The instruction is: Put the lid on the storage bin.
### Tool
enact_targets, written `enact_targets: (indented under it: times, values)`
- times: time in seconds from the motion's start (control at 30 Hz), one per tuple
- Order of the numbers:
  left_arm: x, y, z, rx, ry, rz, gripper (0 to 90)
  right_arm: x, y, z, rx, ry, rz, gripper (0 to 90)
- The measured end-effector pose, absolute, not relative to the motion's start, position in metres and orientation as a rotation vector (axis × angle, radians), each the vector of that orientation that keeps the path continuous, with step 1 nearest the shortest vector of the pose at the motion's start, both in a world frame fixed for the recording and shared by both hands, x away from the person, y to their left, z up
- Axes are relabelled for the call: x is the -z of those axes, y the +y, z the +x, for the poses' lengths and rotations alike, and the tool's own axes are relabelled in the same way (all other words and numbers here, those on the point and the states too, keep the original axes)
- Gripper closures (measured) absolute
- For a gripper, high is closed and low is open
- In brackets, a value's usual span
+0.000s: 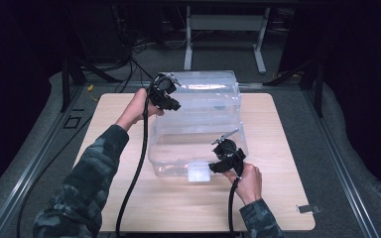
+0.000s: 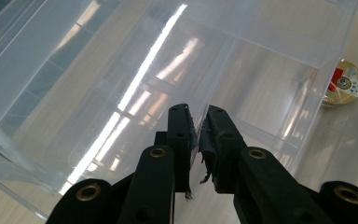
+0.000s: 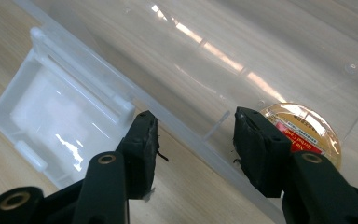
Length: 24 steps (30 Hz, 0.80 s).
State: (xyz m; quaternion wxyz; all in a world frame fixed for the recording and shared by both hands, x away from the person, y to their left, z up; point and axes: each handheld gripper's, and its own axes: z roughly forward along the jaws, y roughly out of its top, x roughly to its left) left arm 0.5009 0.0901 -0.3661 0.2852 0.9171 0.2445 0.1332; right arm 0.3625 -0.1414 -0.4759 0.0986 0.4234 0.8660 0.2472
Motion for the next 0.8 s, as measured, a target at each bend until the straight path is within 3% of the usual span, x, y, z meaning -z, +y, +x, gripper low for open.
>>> enact_targets:
  times: [0.8]
  values:
    - [0.364, 0.097, 0.492, -0.374, 0.645, 2.431, 80.9, 0.477, -0.136, 0.384, -0.733, 2.535, 1.260, 49.1]
